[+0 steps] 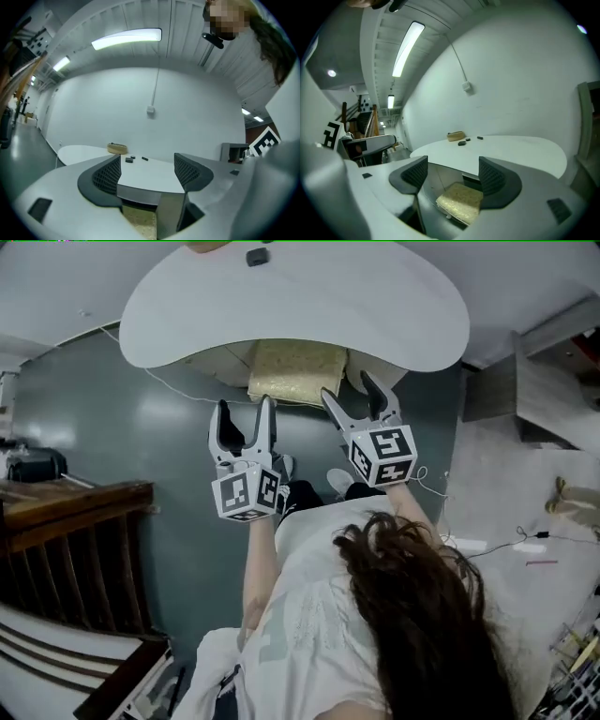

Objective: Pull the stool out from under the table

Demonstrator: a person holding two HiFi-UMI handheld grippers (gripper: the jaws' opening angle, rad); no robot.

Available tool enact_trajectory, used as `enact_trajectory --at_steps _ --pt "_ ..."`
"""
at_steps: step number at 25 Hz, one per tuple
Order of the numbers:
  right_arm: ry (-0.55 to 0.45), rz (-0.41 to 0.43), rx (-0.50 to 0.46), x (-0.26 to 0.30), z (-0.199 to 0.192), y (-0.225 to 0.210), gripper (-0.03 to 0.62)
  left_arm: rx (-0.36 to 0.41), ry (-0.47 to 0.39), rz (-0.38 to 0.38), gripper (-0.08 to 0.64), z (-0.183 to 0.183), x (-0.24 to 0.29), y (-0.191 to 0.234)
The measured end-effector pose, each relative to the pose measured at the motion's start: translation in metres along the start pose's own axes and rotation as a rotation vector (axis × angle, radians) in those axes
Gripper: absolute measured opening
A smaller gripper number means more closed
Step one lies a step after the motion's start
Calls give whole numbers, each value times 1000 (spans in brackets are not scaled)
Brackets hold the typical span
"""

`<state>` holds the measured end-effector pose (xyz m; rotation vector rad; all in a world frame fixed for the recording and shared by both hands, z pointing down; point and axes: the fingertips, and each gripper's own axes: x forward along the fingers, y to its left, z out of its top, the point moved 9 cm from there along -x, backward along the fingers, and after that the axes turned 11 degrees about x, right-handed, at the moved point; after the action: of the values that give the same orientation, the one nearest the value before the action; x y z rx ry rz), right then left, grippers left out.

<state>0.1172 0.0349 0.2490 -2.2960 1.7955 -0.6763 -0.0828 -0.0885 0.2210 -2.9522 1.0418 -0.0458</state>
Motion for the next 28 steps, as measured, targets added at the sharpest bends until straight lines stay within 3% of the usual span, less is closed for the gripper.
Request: enact_trajectory --at_steps 8,13,22,28 --pt "-103 -371 60 -9 2 -20 331 55 13 -325 339 -4 79 10" --pt "-168 -526 71 -11 0 5 331 89 2 -429 339 2 100 40" --pt "-207 -647 105 -1 -21 45 330 126 25 -503 339 -7 113 82" --pt "-203 -652 99 9 -25 59 330 145 41 -509 339 -12 110 98"
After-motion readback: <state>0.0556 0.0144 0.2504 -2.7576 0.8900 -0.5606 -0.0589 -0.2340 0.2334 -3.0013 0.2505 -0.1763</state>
